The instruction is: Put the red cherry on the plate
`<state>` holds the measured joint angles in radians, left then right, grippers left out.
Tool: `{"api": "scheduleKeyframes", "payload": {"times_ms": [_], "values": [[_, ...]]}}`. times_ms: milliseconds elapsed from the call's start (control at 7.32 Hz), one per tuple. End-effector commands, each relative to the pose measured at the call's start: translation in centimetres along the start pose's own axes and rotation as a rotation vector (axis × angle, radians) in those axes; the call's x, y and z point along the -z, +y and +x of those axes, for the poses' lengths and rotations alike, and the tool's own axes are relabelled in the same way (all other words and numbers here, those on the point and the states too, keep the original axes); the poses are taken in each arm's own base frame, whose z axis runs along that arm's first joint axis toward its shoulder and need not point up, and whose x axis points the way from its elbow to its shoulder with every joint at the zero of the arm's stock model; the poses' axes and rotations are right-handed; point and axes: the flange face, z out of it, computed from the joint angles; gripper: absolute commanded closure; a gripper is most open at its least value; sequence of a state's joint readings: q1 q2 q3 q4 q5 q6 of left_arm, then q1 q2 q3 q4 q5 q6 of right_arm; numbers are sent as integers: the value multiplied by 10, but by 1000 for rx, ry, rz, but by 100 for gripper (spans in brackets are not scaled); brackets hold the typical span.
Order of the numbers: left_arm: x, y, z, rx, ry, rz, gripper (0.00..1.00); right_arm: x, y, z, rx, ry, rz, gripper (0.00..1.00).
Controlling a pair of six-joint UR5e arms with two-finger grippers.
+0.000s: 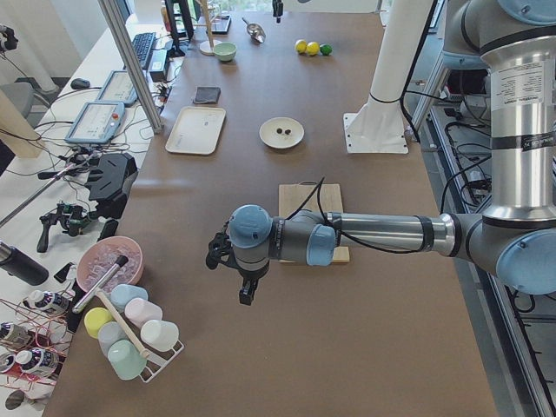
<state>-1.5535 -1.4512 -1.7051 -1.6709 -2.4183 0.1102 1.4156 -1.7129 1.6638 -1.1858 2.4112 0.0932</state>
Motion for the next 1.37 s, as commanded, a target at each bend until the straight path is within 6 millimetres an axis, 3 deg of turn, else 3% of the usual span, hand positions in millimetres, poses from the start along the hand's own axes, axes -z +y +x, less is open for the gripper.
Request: {"api": "scheduleKeyframes", "payload": {"times_ms": [0,1230], "values": [[7,-4,2,-6,-7,16,2,-1,-1,2,-3,3,-2,0],[8,9,2,-3,-4,16,2,0,1,1,0,0,-1,0]]}}
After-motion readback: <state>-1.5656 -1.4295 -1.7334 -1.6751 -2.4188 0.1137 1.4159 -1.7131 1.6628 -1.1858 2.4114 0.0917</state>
